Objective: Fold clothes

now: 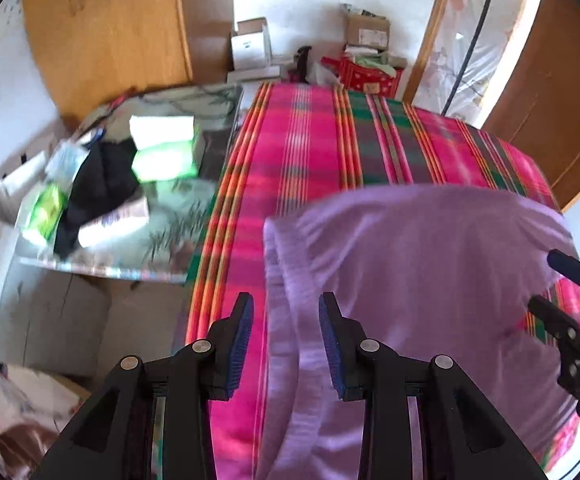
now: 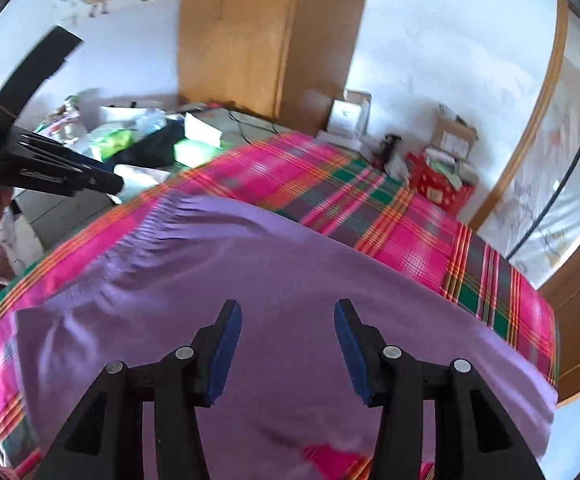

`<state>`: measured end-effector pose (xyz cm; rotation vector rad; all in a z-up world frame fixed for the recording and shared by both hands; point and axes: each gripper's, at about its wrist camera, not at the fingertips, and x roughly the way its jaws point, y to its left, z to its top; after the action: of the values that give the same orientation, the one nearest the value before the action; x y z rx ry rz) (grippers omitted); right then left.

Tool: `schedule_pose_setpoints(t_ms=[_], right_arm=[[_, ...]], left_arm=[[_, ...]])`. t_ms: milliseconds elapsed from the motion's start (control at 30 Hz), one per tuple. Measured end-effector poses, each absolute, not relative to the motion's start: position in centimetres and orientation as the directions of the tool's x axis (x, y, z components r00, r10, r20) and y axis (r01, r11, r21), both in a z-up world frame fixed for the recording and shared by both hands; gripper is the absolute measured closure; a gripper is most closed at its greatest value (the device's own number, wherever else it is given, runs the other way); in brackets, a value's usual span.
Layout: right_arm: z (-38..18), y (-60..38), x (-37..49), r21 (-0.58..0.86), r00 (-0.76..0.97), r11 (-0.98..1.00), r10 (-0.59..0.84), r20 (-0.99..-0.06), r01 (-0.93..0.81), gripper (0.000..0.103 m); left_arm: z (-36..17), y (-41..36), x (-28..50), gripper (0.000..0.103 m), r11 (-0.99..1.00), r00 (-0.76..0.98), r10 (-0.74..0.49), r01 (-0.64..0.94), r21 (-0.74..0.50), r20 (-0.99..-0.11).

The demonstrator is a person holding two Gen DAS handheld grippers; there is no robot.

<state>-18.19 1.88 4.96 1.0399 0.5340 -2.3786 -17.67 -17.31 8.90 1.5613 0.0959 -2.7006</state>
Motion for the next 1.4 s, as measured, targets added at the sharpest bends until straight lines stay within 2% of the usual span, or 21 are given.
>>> schedule_pose_setpoints(t_ms=[133, 267, 500, 633, 700, 833, 1400], right_arm=[[3.0, 2.8, -21.8, -0.186, -0.590, -0.808, -0.231, -0.774, 0.559, 0.055], [1.6, 3.4, -26.0, -0.129, -0.561, -0.842, -0.227, -0.796, 0.524, 0.055], [0.1, 4.0, -30.6, 0.029, -0.484, -0.847, -0.331, -0.810, 0.531, 0.055], [-0.9, 3.1, -32.0, 0.049, -0.443, -0.823, -0.354, -0.823, 0.566, 0.055], [-1.3, 2.6, -32.6, 0.047, -0.435, -0.818, -0.353, -0.828, 0.574, 0.055], [-2.2, 1.7, -33.5, 0.009, -0.417, -0.795, -0.328, -0.848, 0.607, 0.055], [-3.3, 2.0, -34.9, 0.013, -0.408, -0.773, -0.349, -0.844, 0.635, 0.052]], left_arm=[[7.8, -15.8, -21.1, 0.068, -1.000, -0.508, -0.003, -0.018, 0.014, -0.861], [5.8, -14.8, -23.8, 0.068, -0.995, -0.513, -0.001, -0.088, 0.054, -0.859], [4.1, -15.2, -26.5, 0.068, -0.990, -0.507, 0.075, -0.143, -0.002, -0.859], [3.2, -15.4, -28.0, 0.068, -0.984, -0.501, 0.116, -0.177, -0.029, -0.857], [2.8, -15.2, -28.4, 0.068, -0.977, -0.501, 0.122, -0.210, -0.016, -0.857], [1.5, -14.4, -29.3, 0.068, -0.957, -0.494, 0.064, -0.276, 0.087, -0.867], [0.4, -14.8, -29.3, 0.067, -0.946, -0.488, 0.115, -0.318, 0.053, -0.865]])
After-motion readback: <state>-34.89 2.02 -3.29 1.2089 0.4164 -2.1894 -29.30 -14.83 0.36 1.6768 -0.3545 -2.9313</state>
